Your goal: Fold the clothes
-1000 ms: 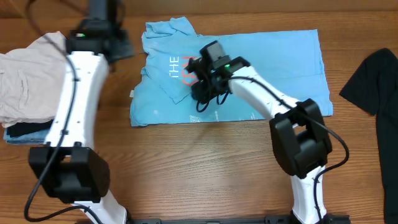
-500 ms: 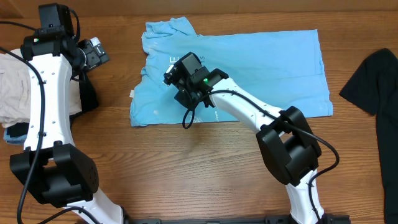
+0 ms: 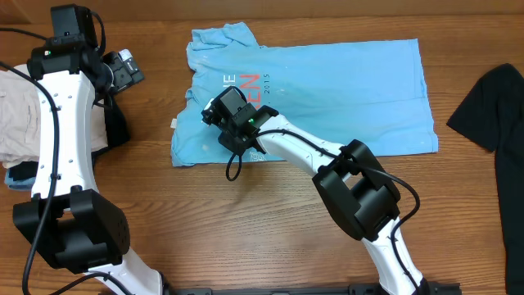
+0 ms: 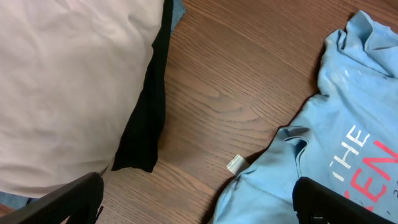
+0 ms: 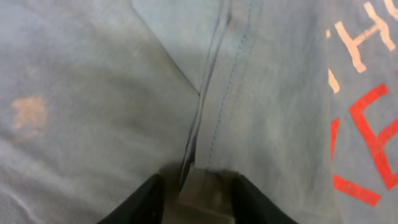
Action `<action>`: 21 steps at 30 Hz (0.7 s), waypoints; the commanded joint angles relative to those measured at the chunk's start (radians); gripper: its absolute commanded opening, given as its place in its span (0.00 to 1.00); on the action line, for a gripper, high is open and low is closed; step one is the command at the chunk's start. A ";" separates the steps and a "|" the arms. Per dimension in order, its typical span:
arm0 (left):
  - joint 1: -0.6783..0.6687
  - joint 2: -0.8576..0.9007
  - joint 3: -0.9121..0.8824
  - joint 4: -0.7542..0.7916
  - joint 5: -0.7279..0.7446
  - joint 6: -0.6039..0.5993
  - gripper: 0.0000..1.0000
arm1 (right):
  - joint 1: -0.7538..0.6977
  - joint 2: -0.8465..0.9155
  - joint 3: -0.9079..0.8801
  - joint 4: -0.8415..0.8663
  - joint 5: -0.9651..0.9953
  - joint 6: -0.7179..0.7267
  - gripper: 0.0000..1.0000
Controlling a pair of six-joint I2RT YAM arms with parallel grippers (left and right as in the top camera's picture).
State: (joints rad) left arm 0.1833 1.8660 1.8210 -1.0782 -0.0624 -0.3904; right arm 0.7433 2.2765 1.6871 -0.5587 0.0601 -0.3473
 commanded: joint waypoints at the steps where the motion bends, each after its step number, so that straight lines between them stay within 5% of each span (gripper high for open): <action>1: -0.001 -0.014 0.014 -0.003 0.010 -0.006 1.00 | 0.002 0.016 0.014 0.012 0.008 0.008 0.31; 6: -0.001 -0.014 0.014 -0.002 0.010 -0.006 1.00 | 0.002 0.014 0.018 0.012 0.019 0.035 0.04; 21: -0.001 -0.014 0.014 -0.002 0.010 -0.006 1.00 | -0.138 -0.013 0.090 0.163 0.035 0.071 0.04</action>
State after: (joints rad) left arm 0.1833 1.8660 1.8210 -1.0782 -0.0624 -0.3904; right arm 0.6323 2.2787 1.7496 -0.4255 0.0864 -0.2874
